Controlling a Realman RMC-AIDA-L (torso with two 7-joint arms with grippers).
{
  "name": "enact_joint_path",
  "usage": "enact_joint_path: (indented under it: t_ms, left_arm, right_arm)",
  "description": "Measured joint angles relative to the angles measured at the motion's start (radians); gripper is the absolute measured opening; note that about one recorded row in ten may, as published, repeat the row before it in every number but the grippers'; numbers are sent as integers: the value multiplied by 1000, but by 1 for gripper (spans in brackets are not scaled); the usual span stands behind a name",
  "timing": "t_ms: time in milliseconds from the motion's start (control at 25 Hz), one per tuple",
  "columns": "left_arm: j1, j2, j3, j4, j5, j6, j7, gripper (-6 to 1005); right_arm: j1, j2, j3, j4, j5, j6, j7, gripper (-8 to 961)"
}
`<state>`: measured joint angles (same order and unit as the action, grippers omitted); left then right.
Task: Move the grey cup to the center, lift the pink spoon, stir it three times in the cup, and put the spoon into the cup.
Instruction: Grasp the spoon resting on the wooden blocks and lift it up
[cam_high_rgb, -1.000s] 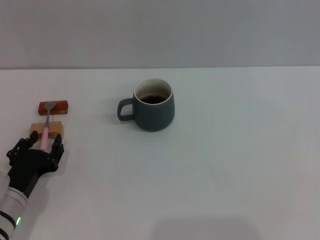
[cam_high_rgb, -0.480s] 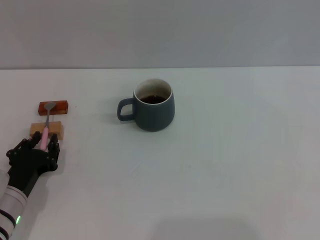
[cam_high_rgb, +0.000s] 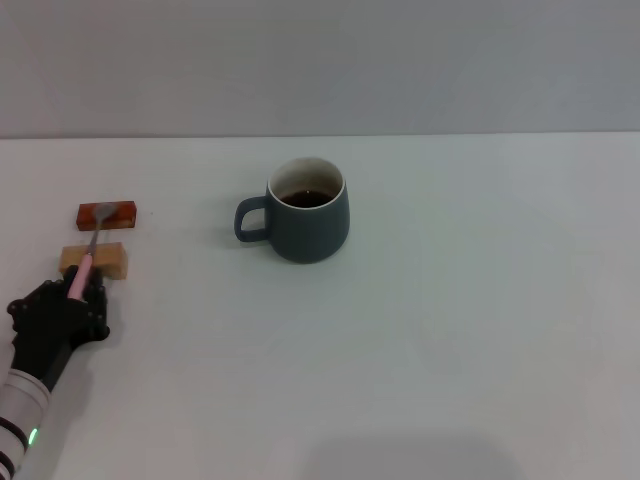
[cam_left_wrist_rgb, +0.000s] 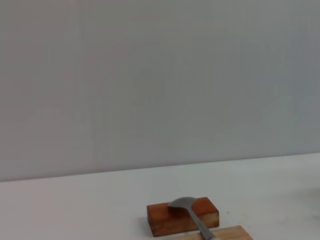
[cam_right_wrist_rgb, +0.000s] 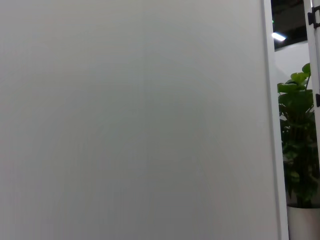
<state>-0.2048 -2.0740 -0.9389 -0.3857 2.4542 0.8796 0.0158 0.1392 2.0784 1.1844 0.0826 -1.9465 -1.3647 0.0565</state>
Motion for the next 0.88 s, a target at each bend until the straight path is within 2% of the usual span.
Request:
enact_joint_path:
  t_ms: [40,200,600,880]
  left_arm:
    - [0,0,-2,1,-2,1,0,349]
    - [3,-1,-9,2,-22,46,9,176]
    - [1,-1,-2,-5,-16,52,11,170]
    - [15,17,17,-94,5,56,14,169]
  right_arm:
    - [-1,0,0,0,0,0,-1,820]
    - [-4,0,2,-1,0,1,-2,820]
    - [-6,0,6,-3,0,1,-3,820]
    - [1,0,6,-14,0,10,-1,819]
